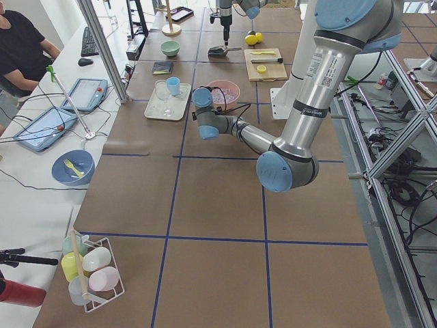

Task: Put ice in cup with scoop
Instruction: 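Move the left gripper beside the pink bowl while the right descends to the scoop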

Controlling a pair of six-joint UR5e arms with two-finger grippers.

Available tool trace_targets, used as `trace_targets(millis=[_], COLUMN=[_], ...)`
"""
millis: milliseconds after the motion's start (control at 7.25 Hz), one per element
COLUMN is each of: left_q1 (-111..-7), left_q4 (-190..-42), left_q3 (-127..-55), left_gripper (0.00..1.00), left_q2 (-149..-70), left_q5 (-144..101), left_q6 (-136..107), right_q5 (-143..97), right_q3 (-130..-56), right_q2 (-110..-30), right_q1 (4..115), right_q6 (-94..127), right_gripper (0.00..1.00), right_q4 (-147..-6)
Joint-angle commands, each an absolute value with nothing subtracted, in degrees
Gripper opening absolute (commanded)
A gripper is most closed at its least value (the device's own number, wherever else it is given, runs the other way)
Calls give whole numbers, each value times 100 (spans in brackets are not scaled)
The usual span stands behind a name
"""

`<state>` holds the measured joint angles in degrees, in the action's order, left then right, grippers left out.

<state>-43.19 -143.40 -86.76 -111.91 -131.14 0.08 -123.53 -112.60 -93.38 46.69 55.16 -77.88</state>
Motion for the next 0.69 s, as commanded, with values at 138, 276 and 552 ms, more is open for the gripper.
trace_targets(millis=[138,276,552], left_q1=[-4315,-4315,-4315], left_q4=[-14344,-14344,-14344], left_q3=[-8640,-8648,-8648], left_gripper=[100,100,100], left_q2=[-11197,-11206,-11197], left_q5=[-13113,-13113,-13113], left_q6=[17,9,9], right_q5=[-12313,-12313,-12331], right_q3=[-10986,-10978,-10943], right_q2=[-9360,-9360,-9360], right_q1=[4457,4378,4342], right_q6=[5633,5651,5643], right_gripper=[100,91,75], right_q4=[-7787,-7787,-7796])
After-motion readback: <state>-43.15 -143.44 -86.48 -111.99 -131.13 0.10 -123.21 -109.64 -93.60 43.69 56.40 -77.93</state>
